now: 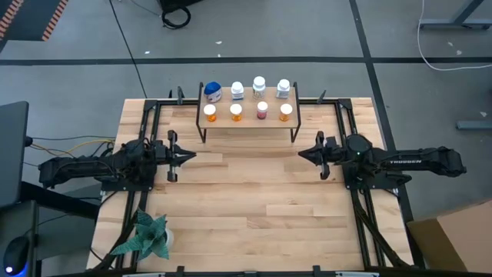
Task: Pick and place medicine bottles onto shelf by color
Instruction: Return to Home Position
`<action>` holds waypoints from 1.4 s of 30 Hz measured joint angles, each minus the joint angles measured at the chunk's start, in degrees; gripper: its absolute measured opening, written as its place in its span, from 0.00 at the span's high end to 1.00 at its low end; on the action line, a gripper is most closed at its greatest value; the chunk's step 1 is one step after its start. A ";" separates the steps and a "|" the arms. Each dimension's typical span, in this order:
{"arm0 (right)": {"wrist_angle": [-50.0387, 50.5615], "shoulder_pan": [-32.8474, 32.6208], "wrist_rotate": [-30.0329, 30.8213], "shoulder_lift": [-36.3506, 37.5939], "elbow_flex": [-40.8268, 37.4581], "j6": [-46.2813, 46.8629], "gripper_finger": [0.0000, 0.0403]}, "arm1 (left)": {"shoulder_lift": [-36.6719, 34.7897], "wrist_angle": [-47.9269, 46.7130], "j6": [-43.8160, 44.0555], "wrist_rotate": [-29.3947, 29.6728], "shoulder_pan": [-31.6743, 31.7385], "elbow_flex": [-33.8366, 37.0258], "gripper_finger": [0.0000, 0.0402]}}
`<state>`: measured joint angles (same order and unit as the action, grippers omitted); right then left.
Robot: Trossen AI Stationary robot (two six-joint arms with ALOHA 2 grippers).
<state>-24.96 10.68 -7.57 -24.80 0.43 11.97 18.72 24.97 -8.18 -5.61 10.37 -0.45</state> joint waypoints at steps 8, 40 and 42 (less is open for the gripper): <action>-12.75 0.00 -0.02 0.00 0.00 0.54 0.96 | 0.00 0.01 0.00 0.00 0.00 0.02 0.92; -43.17 0.01 -0.02 0.02 0.07 0.63 0.96 | 0.00 0.02 0.04 0.00 0.00 0.04 0.94; -43.17 0.00 -0.02 0.02 0.07 0.63 0.96 | 0.00 0.03 0.04 0.04 -0.28 0.04 0.94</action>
<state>-68.14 10.68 -7.60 -24.77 0.49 12.60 18.72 25.00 -8.14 -5.57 10.09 -0.40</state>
